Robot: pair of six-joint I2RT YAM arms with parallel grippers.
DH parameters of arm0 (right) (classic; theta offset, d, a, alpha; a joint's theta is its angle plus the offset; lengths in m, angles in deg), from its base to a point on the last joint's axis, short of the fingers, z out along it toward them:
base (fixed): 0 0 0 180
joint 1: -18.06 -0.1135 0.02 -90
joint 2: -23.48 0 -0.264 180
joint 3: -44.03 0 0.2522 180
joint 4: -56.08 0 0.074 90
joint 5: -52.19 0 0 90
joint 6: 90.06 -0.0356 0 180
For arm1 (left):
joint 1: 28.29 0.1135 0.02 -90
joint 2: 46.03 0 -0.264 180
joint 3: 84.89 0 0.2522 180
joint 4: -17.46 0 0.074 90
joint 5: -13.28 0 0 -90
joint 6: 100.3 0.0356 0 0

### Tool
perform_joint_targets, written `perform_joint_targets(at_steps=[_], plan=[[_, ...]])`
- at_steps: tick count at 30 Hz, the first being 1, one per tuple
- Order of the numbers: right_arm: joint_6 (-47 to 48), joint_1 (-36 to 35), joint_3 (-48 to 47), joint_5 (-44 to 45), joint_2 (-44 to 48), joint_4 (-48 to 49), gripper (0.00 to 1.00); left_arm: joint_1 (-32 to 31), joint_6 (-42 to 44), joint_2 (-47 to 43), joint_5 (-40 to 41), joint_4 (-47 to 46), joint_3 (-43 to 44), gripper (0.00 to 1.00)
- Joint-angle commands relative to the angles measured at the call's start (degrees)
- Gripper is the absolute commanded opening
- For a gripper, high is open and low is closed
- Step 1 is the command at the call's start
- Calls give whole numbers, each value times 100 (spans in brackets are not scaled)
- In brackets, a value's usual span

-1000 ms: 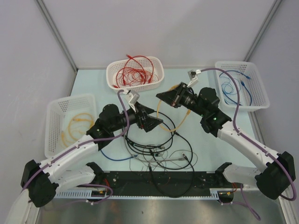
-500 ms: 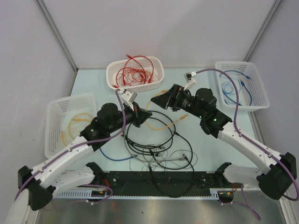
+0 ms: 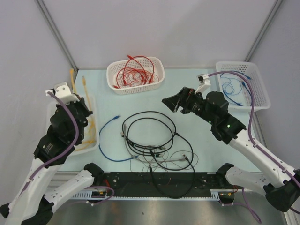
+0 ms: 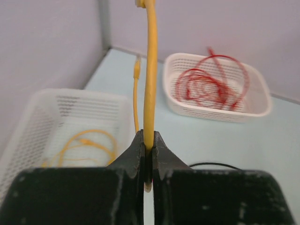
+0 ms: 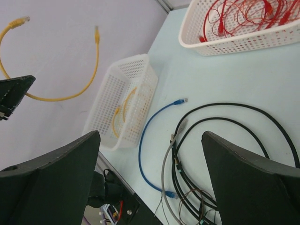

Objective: Untangle the cables

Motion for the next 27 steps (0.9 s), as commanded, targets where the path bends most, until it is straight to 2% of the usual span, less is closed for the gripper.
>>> perform_joint_targets(at_steps=[1, 6, 13, 17, 20, 21, 22, 23, 24, 25, 27], plan=[[126, 75, -209, -123, -66, -186, 95, 605, 254, 168, 905, 639, -138, 0], [126, 119, -209, -211, -75, -353, 94, 1993, 430, 377, 123, 348, -867, 0], [240, 189, -209, -237, -5, -581, 94, 2662, 334, 791, 175, -91, -1430, 0], [266, 242, -209, -334, -14, -625, 94, 3399, -560, 1414, -246, 224, -1474, 0], [310, 295, -209, -378, 4, -704, 94, 3936, -1185, 1556, -537, 383, -1579, 0], [328, 304, -201, -387, 4, -739, 94, 4007, -1292, 1582, -555, 418, -1597, 4], [354, 312, -201, -387, 4, -766, 94, 4069, -1380, 1600, -590, 453, -1588, 16], [363, 330, -201, -387, 4, -810, 94, 4122, -1442, 1626, -616, 541, -1528, 58], [389, 339, -201, -378, 21, -836, 94, 4131, -1451, 1679, -634, 594, -1466, 75], [407, 348, -201, -378, 13, -863, 94, 4140, -1451, 1697, -721, 647, -1378, 99], [416, 365, -201, -370, 13, -863, 94, 4131, -1364, 1671, -870, 717, -1097, 100]])
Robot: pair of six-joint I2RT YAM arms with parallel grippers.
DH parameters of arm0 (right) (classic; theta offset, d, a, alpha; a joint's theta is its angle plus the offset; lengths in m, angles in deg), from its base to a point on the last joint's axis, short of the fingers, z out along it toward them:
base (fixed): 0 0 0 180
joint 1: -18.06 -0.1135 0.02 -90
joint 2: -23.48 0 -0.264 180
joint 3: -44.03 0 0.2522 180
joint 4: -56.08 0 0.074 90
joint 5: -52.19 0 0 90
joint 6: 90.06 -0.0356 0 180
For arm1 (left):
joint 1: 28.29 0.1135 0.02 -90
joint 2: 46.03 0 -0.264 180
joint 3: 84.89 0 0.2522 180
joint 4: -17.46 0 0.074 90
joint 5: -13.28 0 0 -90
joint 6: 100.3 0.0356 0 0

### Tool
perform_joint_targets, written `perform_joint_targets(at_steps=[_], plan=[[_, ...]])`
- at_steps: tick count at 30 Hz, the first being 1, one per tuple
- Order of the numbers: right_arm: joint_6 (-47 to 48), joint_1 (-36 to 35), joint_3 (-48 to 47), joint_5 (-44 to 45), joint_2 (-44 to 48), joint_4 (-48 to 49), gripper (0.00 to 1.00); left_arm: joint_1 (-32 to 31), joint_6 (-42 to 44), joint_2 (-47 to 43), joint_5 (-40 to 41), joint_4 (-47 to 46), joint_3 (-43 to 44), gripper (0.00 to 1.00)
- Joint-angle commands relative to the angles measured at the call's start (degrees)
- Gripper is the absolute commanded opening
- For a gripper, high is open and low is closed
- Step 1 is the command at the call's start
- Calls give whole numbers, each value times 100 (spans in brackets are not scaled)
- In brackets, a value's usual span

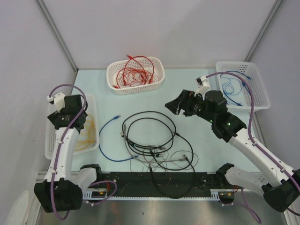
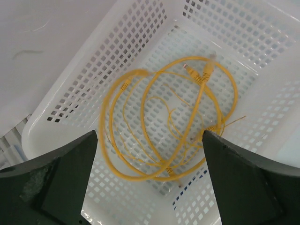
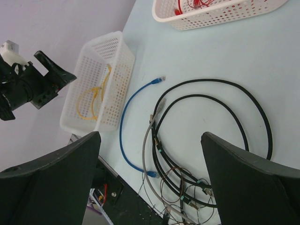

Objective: Untangle the cables

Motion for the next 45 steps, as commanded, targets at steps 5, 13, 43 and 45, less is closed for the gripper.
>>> perform_joint_targets(at_steps=[5, 13, 43, 45], plan=[[151, 66, -201, -88, 69, -21, 94, -42, 22, -300, -877, 68, 1120, 100], [414, -13, -201, 333, 262, -257, 93, -2451, -285, -749, -2417, -747, 824, 99], [248, -1217, 1592, 2215, -27, -1235, 94, -5122, -874, -958, -3269, -2033, -1383, 100], [196, -1305, 1592, 2233, -89, -1129, 94, -5122, -988, -1082, -3085, -2059, -1488, 100]])
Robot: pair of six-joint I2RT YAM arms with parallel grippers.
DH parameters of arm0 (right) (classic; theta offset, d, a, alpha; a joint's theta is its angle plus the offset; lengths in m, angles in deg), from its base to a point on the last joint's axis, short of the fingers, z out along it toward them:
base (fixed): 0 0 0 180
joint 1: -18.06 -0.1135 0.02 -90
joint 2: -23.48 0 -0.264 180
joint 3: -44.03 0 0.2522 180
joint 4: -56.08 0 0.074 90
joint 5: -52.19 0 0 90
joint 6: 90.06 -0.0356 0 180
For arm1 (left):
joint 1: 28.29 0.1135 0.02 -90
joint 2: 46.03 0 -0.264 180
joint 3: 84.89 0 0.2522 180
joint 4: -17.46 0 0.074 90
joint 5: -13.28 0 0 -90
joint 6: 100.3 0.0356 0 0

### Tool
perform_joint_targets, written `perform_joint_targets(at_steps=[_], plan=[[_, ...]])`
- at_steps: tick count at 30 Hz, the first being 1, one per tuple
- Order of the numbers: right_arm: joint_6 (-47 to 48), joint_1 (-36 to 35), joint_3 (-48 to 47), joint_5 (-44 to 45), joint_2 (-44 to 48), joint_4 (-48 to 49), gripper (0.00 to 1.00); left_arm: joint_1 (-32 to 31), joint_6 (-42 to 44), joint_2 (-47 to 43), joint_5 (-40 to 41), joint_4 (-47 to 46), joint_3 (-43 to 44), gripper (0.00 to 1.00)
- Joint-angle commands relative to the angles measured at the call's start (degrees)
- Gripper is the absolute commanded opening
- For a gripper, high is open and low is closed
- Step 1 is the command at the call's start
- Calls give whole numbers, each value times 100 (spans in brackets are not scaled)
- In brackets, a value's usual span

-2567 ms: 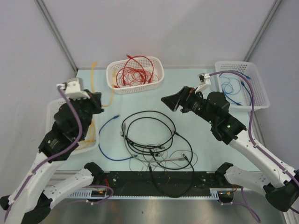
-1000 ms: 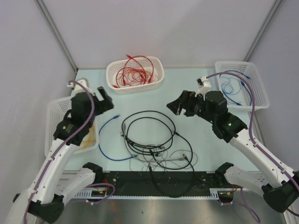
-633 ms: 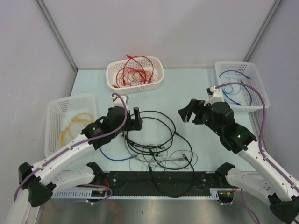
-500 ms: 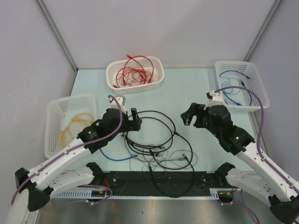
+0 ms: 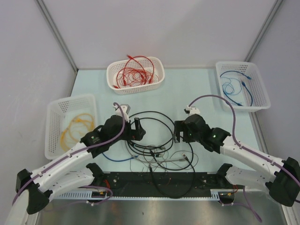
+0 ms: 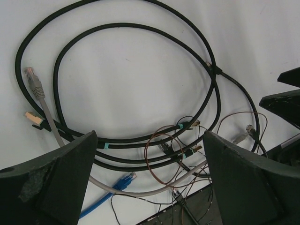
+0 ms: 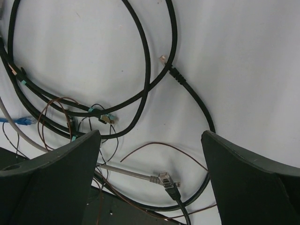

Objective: Untangle the cables

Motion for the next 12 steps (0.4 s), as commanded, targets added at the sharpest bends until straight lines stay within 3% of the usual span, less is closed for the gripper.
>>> perform_joint_targets(at_steps=[1, 12], plan=[[-216, -192, -36, 171, -82, 434, 94, -5, -368, -383, 145, -208, -127, 100], [-128, -421, -27, 672, 286, 434, 94, -5, -869, -357, 691, -41, -31, 100]])
